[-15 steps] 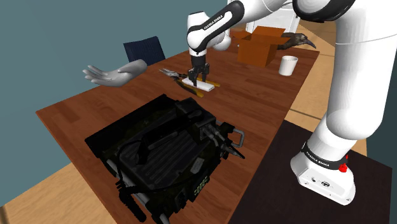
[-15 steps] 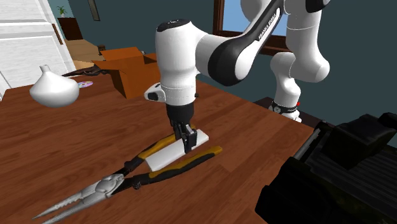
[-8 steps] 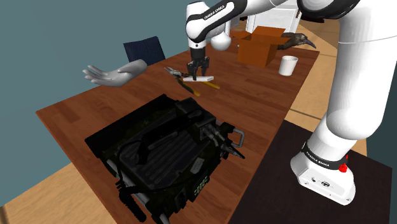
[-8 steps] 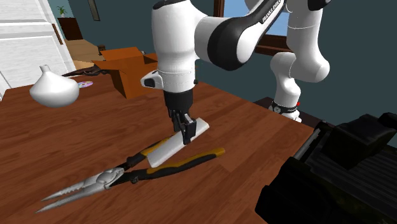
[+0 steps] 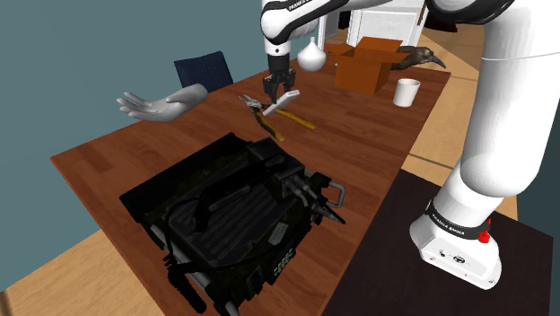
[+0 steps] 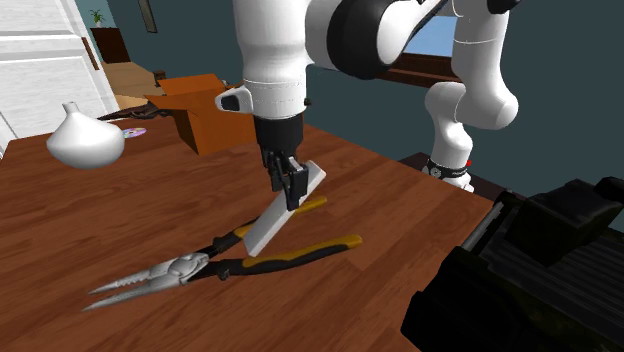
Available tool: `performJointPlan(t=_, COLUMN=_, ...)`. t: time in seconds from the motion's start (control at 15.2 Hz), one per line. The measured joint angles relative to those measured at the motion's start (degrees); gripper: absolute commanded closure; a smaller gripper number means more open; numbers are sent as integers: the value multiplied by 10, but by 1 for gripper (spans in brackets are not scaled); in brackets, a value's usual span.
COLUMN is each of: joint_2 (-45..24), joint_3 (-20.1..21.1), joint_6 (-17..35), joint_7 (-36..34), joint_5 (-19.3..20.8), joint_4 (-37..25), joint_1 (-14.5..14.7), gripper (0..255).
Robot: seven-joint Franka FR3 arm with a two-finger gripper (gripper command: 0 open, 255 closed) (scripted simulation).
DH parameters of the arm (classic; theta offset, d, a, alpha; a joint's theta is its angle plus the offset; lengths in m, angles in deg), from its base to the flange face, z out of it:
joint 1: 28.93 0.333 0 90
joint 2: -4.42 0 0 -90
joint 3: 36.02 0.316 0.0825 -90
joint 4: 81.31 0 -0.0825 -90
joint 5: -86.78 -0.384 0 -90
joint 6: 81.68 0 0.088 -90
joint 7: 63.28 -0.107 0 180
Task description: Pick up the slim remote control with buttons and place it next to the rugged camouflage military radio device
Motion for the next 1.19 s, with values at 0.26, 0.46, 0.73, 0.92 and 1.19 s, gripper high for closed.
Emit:
performJointPlan(t=0.26, joint_2=9, joint_3=0, joint_6=-27, joint_7=1, joint_5=-1, joint_4=-19, joint_1=0, gripper=255)
performJointPlan(t=0.46, joint_2=13, joint_3=0, joint_6=-48, joint_7=2, joint_5=-1, joint_4=-35, joint_1=-1, gripper=255)
performJointPlan(t=0.73, joint_2=16, joint_3=0, joint_6=-80, joint_7=2, joint_5=-1, joint_4=-64, joint_1=0, gripper=255)
performJointPlan(t=0.92, joint_2=17, joint_3=0, joint_6=-101, joint_7=3, joint_5=-2, joint_4=-85, joint_1=0, gripper=255)
performJointPlan(t=1.19, joint_2=17, joint_3=0, joint_6=-133, joint_7=4, joint_5=-2, joint_4=-116, joint_1=0, gripper=255)
